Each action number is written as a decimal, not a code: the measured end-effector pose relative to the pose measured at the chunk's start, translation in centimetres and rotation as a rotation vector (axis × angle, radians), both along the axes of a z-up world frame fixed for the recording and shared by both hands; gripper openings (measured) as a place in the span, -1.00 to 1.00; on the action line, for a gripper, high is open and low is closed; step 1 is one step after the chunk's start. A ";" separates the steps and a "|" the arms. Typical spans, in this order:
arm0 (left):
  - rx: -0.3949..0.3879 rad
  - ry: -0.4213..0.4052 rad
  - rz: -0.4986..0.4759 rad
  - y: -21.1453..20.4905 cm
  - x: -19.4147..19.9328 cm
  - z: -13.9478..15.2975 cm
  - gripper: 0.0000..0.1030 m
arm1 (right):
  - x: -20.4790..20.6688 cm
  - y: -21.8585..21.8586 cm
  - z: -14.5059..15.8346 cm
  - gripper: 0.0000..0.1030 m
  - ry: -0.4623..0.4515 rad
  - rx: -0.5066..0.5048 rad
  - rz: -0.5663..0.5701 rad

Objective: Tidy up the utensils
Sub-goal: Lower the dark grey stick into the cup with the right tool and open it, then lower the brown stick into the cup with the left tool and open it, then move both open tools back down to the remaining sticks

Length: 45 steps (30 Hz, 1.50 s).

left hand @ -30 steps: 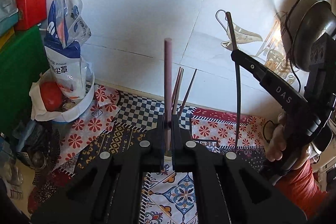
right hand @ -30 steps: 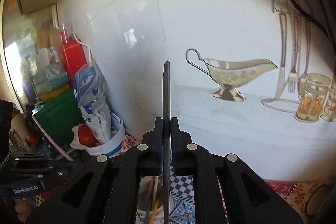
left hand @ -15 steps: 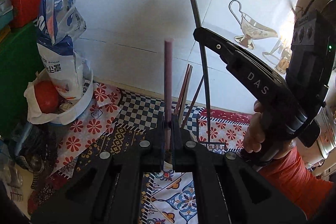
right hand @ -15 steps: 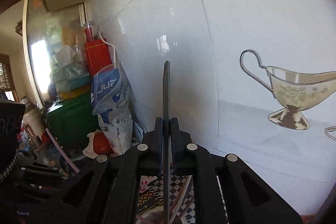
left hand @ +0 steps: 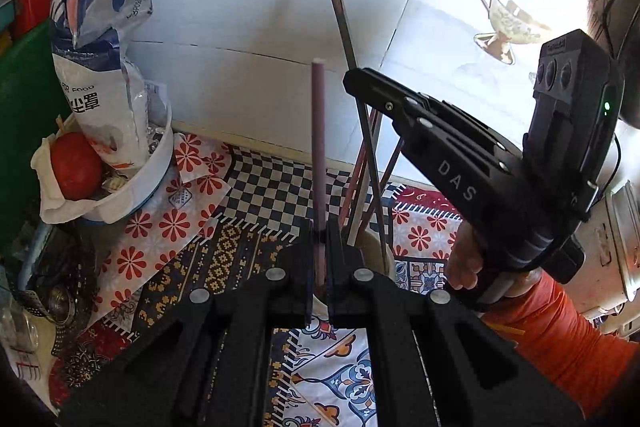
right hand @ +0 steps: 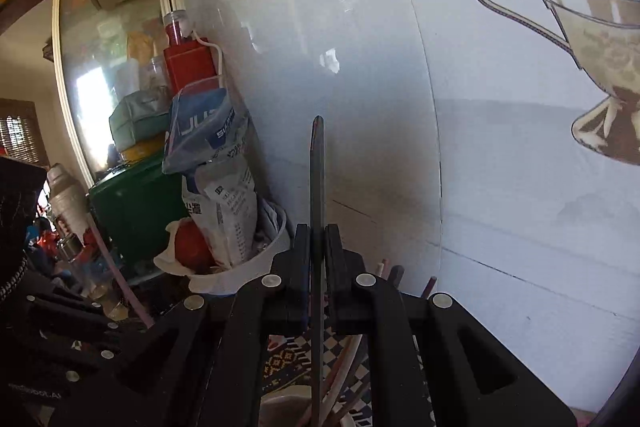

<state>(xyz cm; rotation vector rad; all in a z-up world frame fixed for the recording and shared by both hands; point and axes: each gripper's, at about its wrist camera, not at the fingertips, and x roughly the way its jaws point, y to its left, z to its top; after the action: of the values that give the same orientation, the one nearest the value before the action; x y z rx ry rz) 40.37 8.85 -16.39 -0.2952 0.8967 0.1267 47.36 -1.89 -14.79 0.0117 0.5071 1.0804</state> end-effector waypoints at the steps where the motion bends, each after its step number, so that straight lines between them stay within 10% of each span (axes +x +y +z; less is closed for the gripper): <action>1: 0.003 0.003 0.000 0.0 0.1 -0.1 -0.93 | 0.0 -0.2 -0.2 -0.88 0.002 -0.004 -0.001; 29: 0.007 0.021 -0.009 -0.9 -1.2 1.0 -0.74 | -2.5 -4.8 0.3 -0.85 0.168 -0.328 -0.038; 45: 0.087 -0.039 -0.114 -3.8 -8.4 3.0 -0.20 | -12.6 -10.7 4.7 -0.31 0.092 -0.388 -0.263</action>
<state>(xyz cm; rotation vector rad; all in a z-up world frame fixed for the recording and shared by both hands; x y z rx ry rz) 31.92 5.10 -13.36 -0.1649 0.8647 0.0538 34.71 -12.60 -10.07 -0.2088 0.7696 0.7141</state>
